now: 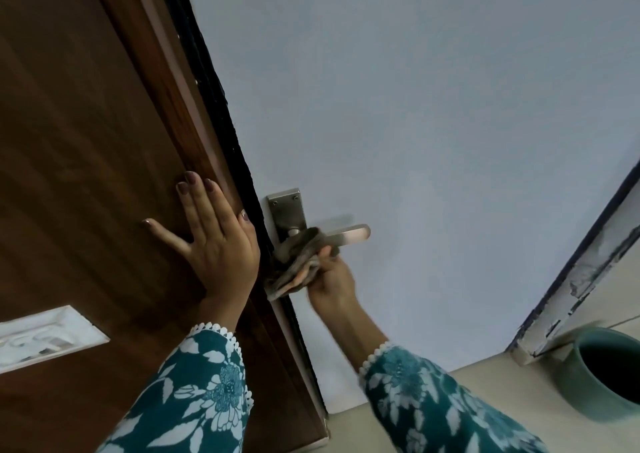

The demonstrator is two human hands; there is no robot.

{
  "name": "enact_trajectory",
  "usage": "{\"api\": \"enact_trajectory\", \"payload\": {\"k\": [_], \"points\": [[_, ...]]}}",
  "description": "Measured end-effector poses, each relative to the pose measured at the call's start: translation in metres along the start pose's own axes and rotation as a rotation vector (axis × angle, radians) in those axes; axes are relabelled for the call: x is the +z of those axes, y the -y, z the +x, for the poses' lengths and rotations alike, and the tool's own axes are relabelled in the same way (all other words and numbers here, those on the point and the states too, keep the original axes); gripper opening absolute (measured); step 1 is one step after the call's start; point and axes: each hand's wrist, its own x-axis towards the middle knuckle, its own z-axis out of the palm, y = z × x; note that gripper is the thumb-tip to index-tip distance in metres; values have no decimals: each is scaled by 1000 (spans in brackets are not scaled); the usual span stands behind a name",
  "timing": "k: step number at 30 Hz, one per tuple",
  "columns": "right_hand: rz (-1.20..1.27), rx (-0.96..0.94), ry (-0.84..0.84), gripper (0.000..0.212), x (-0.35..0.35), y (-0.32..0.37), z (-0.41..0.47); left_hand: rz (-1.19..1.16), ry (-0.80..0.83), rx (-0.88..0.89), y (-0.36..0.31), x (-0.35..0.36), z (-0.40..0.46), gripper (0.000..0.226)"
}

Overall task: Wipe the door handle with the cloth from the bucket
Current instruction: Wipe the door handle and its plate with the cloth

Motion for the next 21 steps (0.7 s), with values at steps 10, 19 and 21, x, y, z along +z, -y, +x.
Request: {"api": "enact_trajectory", "payload": {"k": [10,19,21], "points": [[-59,-105,-91,20,-21,65,-3,-46,82,82,13,-9,-3,66],[-178,-264,-101,22,-29,76,7,-20,15,59,10,1,-5,65],[-57,-220,-74,21,-33,60,13,-10,13,67,9,1,-4,65]]}}
